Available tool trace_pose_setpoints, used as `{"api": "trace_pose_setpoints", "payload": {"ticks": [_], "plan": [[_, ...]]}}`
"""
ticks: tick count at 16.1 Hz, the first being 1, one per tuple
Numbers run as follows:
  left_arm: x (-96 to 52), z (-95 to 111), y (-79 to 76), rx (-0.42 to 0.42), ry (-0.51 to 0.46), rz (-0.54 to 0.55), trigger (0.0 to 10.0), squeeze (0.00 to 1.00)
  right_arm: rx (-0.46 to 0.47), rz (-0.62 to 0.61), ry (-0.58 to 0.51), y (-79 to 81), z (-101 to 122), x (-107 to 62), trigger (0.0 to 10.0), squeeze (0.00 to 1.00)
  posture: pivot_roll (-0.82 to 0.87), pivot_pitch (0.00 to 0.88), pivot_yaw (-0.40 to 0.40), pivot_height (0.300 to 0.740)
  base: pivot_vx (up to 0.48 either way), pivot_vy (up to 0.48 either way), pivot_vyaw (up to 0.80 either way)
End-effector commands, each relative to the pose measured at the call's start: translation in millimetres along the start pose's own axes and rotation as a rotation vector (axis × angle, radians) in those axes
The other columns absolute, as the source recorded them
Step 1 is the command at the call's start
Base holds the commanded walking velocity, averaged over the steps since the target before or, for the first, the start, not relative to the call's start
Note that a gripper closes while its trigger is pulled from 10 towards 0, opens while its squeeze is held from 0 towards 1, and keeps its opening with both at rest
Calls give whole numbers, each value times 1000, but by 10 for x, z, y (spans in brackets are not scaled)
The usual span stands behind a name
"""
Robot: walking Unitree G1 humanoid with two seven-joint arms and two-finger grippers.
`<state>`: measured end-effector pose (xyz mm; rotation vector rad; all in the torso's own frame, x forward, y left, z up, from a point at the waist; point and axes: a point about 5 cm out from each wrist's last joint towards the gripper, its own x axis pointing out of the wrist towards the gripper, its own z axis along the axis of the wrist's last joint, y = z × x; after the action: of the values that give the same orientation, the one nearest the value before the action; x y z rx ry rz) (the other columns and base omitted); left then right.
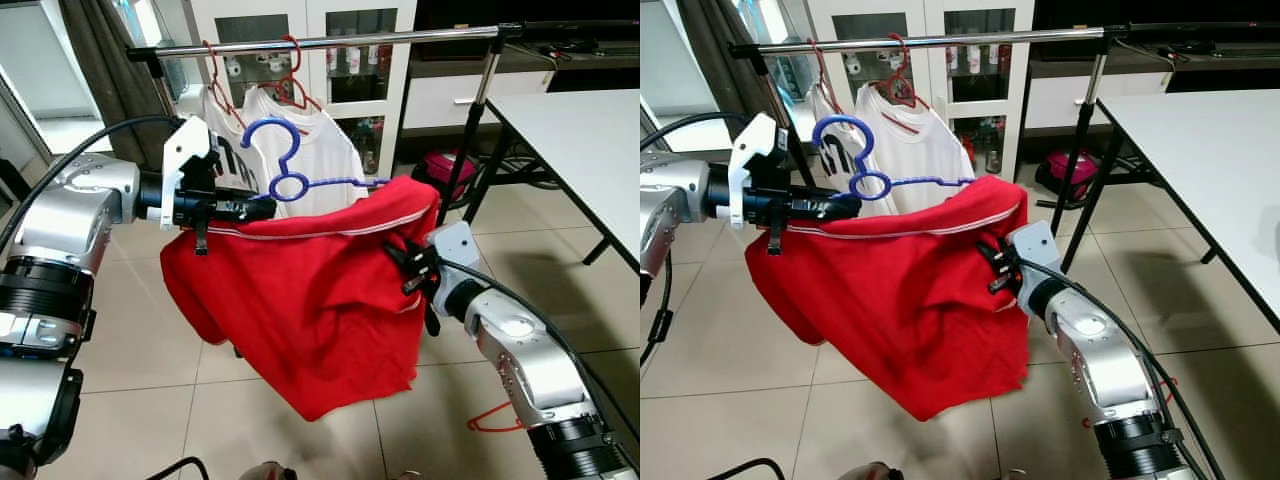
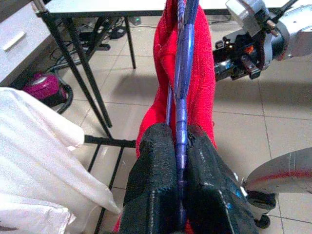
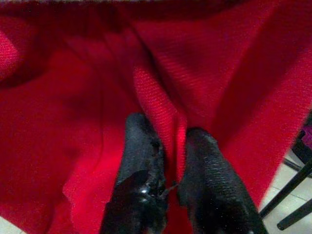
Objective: Hang hanger
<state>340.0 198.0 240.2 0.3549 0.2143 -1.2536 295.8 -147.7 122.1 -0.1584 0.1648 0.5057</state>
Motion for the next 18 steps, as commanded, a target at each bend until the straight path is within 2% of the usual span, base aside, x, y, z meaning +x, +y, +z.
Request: {"api": "trace_pose_setpoints", "payload": {"ticks": [1, 3, 6, 8, 10, 14, 15, 16, 18], "plan": [[-101, 120, 51, 53, -16, 54, 0, 0, -2, -10, -9, -55, -5, -39, 0, 0, -178, 0, 66, 710, 0, 0, 0], [-132, 92, 88, 72, 15, 101, 0, 0, 14, -17, -16, -91, -33, -135, 0, 0, -179, 0, 63, 710, 0, 0, 0], [-143, 84, 94, 70, 16, 105, 0, 0, 24, -43, -16, -164, -62, -216, 0, 0, -180, 0, 64, 710, 0, 0, 0], [-195, 14, 108, 108, 96, 110, 0, 0, 38, -98, -33, -324, -50, -323, 0, 0, -180, 0, 64, 710, 0, 0, 0], [-229, -66, 70, 134, 148, 51, 0, 0, 44, -148, -38, -460, -50, -390, 0, 0, -182, 0, 63, 710, 0, 0, 0], [-307, -199, -5, 91, 219, -43, 0, 0, 38, -205, -44, -660, -16, -484, 0, 0, -183, 0, 62, 710, 0, 0, 0], [-354, -248, -21, 79, 264, -72, 0, 0, 36, -218, -50, -722, 6, -505, 0, 0, -180, 0, 58, 710, 0, 0, 0], [-385, -274, -10, 94, 301, -57, 0, 0, 34, -223, -54, -749, 17, -513, 0, 0, -180, 0, 58, 710, 0, 0, 0], [-461, -369, 70, 127, 390, 48, 0, 0, 38, -231, -64, -796, 45, -531, 0, 0, -176, 0, 53, 710, 0, 0, 0]]}}
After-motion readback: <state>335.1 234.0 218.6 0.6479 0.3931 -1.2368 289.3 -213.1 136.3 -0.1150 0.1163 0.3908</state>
